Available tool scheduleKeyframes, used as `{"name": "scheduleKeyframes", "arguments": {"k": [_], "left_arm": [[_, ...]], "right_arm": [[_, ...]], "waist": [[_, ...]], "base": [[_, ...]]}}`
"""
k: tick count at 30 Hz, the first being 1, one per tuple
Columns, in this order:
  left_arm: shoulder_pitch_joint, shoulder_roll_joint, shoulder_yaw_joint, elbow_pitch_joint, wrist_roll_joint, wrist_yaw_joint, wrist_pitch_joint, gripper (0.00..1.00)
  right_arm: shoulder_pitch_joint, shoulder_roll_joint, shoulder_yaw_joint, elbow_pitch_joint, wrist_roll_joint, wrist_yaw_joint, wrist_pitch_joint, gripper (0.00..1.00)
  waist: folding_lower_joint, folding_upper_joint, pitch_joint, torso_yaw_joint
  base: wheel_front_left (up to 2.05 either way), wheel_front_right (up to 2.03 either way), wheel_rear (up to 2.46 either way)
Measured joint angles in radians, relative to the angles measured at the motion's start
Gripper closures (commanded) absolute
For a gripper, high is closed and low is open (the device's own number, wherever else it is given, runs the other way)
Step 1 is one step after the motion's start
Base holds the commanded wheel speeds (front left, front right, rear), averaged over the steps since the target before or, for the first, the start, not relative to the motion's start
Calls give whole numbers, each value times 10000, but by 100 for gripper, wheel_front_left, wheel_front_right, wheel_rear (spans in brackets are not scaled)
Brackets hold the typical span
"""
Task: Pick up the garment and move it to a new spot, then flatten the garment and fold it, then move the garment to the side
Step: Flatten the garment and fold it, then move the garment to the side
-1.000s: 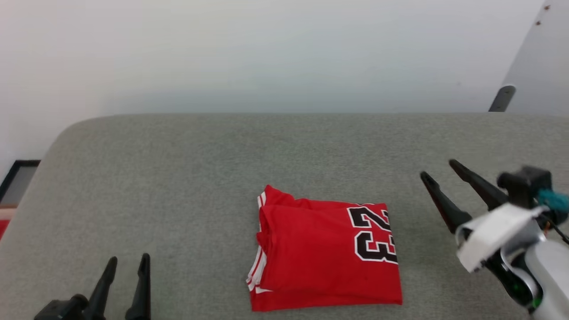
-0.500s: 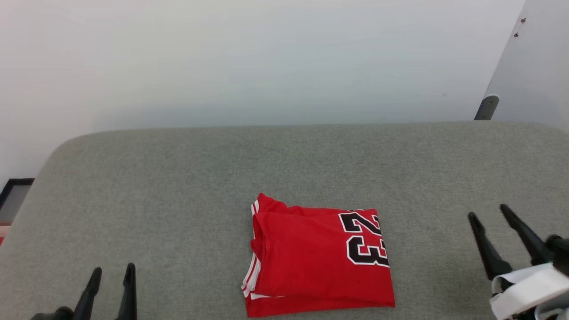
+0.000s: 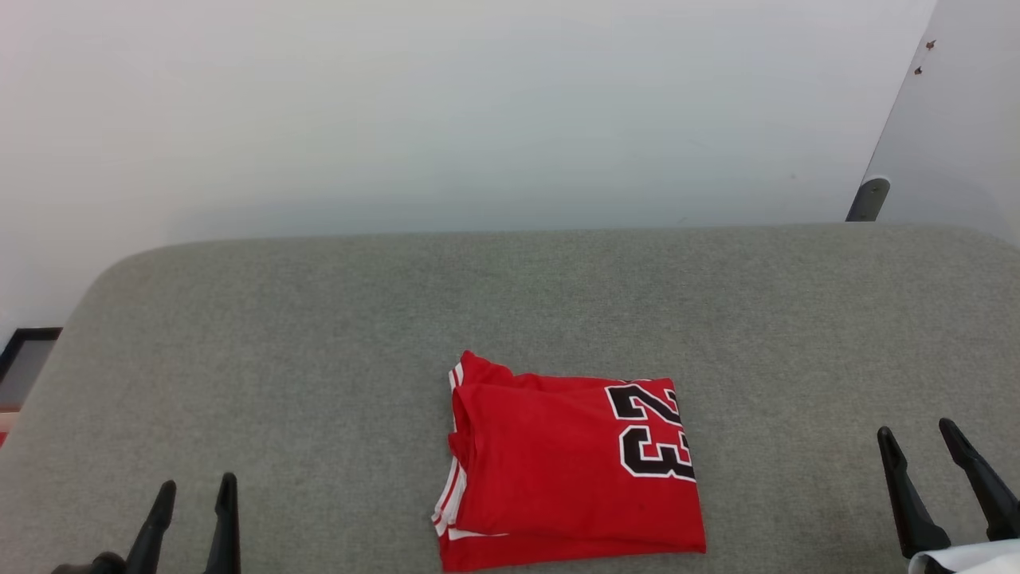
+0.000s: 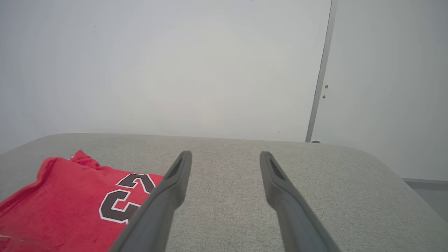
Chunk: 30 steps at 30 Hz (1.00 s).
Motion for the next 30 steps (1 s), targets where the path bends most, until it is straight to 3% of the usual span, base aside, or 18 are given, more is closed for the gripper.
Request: {"name": "scheduleKeyframes", "arguments": {"k": [19,30], "left_arm": [[-13,19,-190,-42,0,0,0,0],[-282,326,-257,-10,33,0,6,0]], "right_arm": [[210,142,-84,-69,-153,0,0,0],[-408,-151,957,493,-58,0,71,0]], "waist": [[0,0,121,157],[0,0,251,821]], "base": [[0,0,0],[0,0,0]]}}
